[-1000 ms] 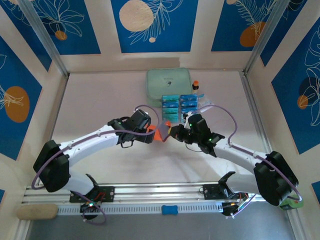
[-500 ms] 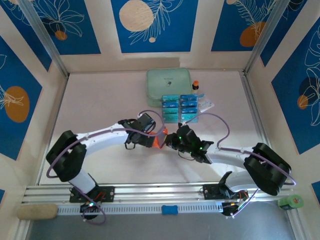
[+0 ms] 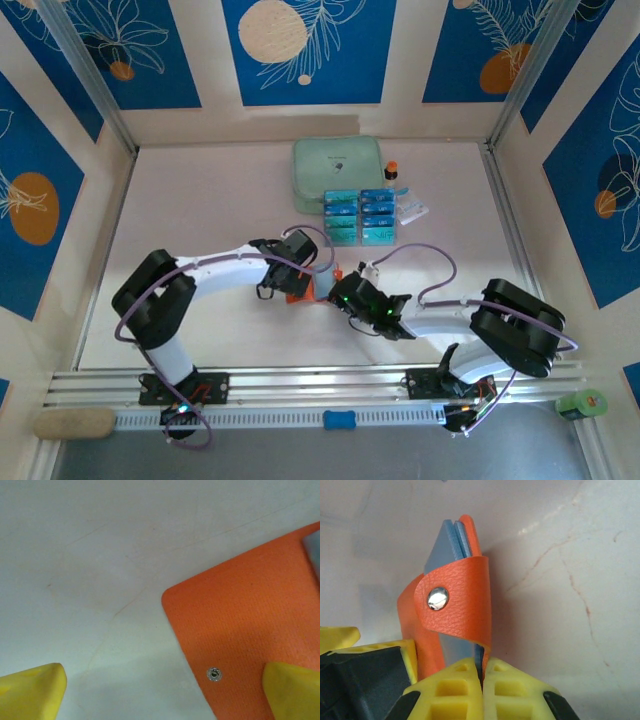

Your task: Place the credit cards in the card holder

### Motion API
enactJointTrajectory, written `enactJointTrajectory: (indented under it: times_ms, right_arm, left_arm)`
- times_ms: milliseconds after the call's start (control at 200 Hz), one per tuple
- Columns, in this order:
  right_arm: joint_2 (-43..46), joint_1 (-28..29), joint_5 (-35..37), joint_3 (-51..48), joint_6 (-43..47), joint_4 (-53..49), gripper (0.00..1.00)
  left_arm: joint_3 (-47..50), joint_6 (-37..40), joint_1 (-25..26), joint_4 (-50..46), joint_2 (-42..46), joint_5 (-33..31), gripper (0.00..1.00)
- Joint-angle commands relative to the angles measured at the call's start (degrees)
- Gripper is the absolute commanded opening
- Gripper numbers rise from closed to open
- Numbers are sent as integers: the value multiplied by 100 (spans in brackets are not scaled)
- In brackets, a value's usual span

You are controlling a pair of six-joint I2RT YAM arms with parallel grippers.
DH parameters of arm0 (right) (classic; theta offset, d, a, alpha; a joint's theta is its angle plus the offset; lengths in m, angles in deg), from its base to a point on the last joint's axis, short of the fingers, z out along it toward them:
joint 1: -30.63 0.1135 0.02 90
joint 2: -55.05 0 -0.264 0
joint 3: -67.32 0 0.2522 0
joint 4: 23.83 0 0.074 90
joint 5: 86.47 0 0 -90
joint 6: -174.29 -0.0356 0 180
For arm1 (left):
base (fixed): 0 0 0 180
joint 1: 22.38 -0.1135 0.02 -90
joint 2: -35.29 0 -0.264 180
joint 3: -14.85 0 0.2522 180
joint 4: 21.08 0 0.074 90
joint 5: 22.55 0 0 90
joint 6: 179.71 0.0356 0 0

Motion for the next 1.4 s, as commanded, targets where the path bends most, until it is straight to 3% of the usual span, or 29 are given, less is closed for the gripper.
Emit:
enactJointTrajectory:
  times_ms: [0,80,180,555,705,905,1055,1395]
  right_arm:
    - [-54,42,75,-2,-201,-169,21]
    - [51,-15,-6,28,-70,-208,38]
    - [303,-146,-100,44,68,-415,46]
    - [1269,-1207,-1201,117,1244,-1043,49]
    - [1224,-1584,-1854,362,1780,-1180,49]
    - [723,-1715,-2338,938,2284,-1639,59]
    - [374,-1696,-2455,1167,2323,-1718,54]
    - [-101,-1488,-2632,1492,2302,-1644,26]
  left_arm:
    - [-135,187,46,-16,-199,-328,100]
    - [-196,250,46,-40,-272,-424,100]
    - [-294,327,42,-86,-310,-520,100]
    - [-491,490,47,-217,-109,-618,100]
    - [-515,454,46,-235,30,-569,100]
    - [-596,411,56,-279,148,-467,100]
    - [-565,359,61,-263,189,-432,100]
    - [-404,237,59,-198,198,-407,100]
